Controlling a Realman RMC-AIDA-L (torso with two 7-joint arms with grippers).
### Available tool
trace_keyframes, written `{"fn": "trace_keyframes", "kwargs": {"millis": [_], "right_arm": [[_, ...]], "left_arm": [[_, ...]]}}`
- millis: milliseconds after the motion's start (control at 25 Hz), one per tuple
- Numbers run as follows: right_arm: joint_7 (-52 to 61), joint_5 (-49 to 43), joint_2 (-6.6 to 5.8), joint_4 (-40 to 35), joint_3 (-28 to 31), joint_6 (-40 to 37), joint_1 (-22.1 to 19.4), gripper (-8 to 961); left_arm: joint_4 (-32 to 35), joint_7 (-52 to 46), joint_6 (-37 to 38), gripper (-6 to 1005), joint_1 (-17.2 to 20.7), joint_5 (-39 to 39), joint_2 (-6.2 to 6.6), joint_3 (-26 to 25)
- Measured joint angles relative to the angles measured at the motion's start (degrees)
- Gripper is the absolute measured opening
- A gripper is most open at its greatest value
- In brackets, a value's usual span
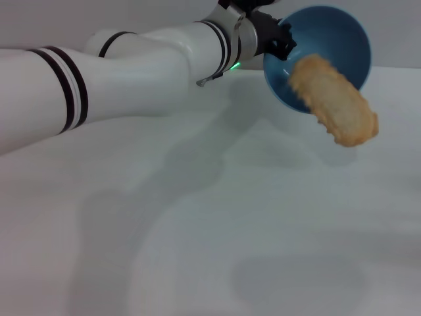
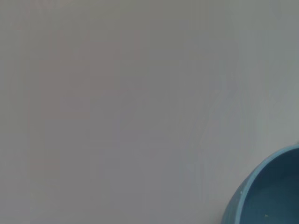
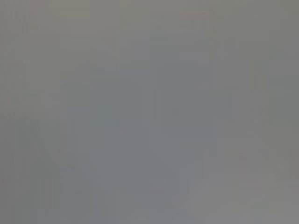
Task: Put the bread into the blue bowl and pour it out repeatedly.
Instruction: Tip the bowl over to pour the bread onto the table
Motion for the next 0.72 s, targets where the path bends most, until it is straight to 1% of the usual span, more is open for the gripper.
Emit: {"fn": "trace_keyframes", "kwargs": {"millis": [160,280,440,480,560,640,720], "right_arm": [[-0.2,0.0,0.09,0.1,0.0,-1.5,0.1,735],[-1.0,0.0,0.05,0.1,0.0,-1.6,0.5,734],[-4.0,0.1,0.15,0.2,0.1,-1.7,1.4,732],[-4.6,0.2,0.18,0.4,0.1,-1.8,1.7,732],[-5.1,0.5,0.20,0.7,0.2,-1.8,2.0,731],[-5.3,1.3,0.12,1.9,0.4,-1.9,2.8,730],[-5.3,2.1,0.01,2.9,0.4,-1.9,3.5,730]], "left_arm": [[0.3,-1.0,0.0,0,0.4,0.0,0.01,0.7],[1.3,-1.4,-1.3,0,1.7,0.0,0.03,2.0],[4.5,-1.5,-6.8,0,4.9,0.0,0.04,6.9],[4.5,-1.5,-6.8,0,4.9,0.0,0.04,6.9],[5.2,-1.5,-11.1,0,5.8,0.0,0.03,10.2],[5.3,-1.5,-13.6,0,6.1,0.0,0.03,12.1],[5.1,-1.5,-14.2,0,5.9,0.0,0.04,12.5]]}}
